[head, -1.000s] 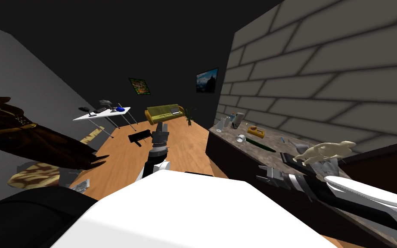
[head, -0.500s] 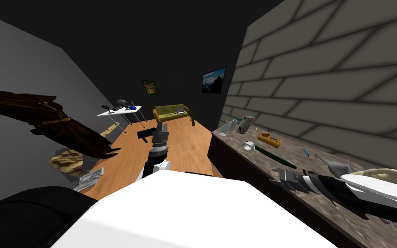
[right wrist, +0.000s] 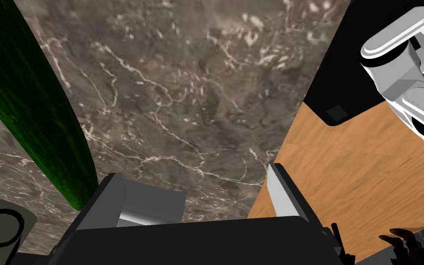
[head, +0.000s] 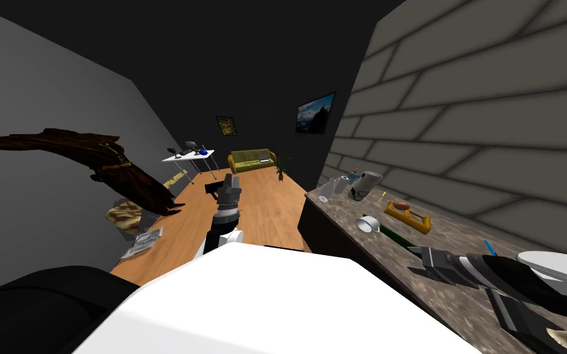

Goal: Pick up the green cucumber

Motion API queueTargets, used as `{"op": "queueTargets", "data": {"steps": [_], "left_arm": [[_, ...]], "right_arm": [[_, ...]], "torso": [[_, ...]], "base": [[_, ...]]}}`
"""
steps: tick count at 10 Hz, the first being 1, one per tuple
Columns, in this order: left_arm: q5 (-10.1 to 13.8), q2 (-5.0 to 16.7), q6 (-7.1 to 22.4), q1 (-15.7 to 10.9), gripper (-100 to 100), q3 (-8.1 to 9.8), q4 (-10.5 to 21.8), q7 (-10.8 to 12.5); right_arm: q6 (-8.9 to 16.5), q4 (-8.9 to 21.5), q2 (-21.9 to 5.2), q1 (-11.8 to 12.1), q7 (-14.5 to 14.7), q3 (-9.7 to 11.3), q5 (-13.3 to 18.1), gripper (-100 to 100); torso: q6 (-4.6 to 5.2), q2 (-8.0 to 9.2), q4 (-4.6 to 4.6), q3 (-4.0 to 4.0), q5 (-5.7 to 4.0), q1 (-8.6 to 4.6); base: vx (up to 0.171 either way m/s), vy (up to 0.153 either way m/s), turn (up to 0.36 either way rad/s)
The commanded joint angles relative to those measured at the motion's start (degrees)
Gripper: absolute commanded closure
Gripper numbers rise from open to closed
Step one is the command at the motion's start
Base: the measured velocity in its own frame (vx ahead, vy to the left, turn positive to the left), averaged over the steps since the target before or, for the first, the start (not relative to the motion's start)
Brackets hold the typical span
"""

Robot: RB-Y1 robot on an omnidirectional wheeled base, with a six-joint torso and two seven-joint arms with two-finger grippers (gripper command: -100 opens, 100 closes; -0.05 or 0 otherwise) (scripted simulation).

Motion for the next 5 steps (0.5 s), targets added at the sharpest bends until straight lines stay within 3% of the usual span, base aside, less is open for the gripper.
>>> {"op": "queueTargets", "data": {"steps": [1, 5], "left_arm": [[0.0, 0.0, 0.0, 0.0, 0, 0.00, 0.0, 0.0], [0.0, 0.0, 0.0, 0.0, 0, 0.00, 0.0, 0.0]], "right_arm": [[-0.2, 2.4, -1.0, 0.8, 0.1, 0.4, 1.5, -100], [-0.4, 4.3, -1.1, 1.8, 0.0, 1.2, 3.3, -100]], "torso": [[0.00, 0.00, 0.00, 0.00, 0.00, 0.00], [0.07, 0.16, 0.04, 0.09, 0.02, 0.20]], "base": [[0.132, -0.139, 0.351], [0.082, -0.092, 0.133]]}}
